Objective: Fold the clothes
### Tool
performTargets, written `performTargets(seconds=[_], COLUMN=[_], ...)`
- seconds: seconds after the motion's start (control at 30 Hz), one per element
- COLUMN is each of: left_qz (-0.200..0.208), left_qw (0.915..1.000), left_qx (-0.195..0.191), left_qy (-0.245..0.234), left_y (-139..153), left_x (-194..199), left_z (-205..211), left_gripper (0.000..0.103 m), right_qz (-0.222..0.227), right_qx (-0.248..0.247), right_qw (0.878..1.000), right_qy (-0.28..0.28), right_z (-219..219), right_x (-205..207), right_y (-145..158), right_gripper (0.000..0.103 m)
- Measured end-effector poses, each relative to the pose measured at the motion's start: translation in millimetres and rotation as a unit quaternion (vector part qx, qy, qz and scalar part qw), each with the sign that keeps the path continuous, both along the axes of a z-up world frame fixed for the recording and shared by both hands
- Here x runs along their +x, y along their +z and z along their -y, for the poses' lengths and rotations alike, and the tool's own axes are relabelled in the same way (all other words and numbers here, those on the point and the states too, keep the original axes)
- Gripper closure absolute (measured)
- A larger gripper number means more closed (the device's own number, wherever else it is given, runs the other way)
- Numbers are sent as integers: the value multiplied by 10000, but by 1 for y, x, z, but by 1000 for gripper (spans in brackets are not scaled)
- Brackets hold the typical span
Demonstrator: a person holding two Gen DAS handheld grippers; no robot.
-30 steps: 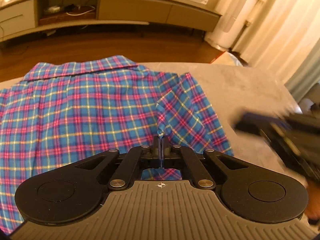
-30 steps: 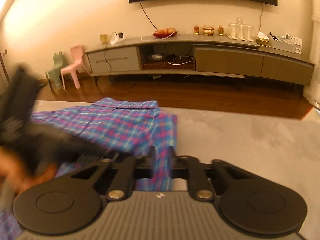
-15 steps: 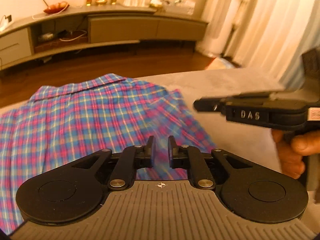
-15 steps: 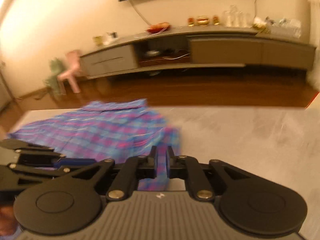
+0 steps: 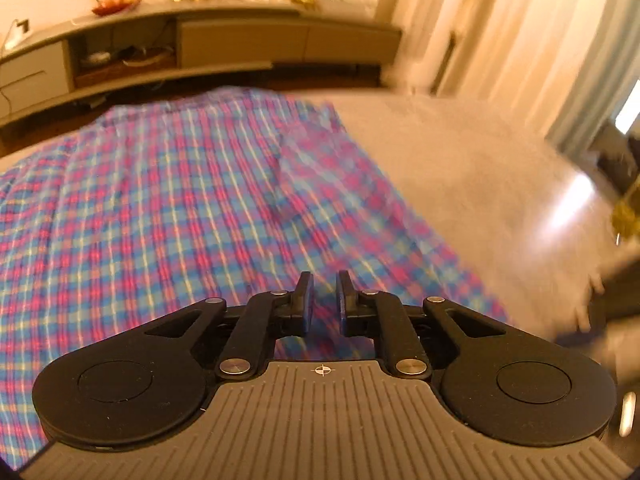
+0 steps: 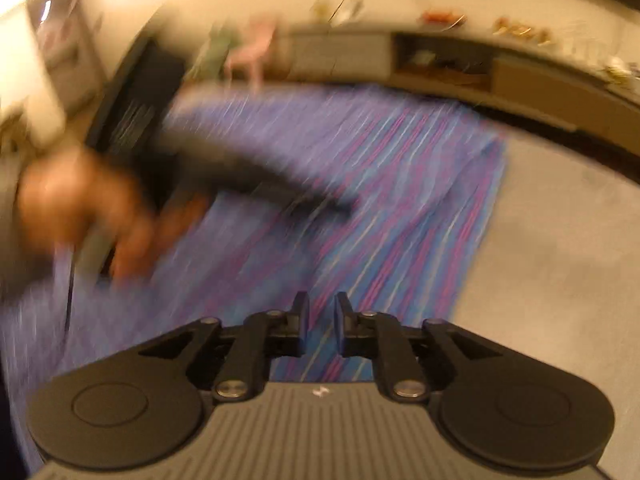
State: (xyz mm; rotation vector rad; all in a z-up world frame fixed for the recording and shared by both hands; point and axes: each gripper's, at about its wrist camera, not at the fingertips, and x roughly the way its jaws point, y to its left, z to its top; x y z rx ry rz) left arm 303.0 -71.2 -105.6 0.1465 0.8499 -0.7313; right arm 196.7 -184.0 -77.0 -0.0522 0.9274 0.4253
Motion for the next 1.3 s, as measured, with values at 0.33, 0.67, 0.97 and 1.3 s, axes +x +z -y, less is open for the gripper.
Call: performTargets(seconds=[0.33, 0.67, 0.97, 1.3], left_qz=[176, -1447, 171, -664], left_qw=[9985, 9813, 9997, 9906], left_qx=[457, -1132, 105, -1095], left_qy=[251, 582, -163, 485], left_y=[14, 9, 4, 37], left_x=[-12, -160, -232, -213], left_z=[-13, -121, -67, -119], left_gripper=[94, 79, 93, 103], right_qz=[0, 581, 131, -61], right_qx=[-590, -626, 547, 1975], right_qw=[9982, 9961, 9953, 9696], right_qy=[99, -206, -788, -1446], right_z=[-35, -34, -4, 42], right_x=[-126, -131, -119, -120], right_y=[6, -4, -3, 0], right_gripper=[87, 58, 103, 53])
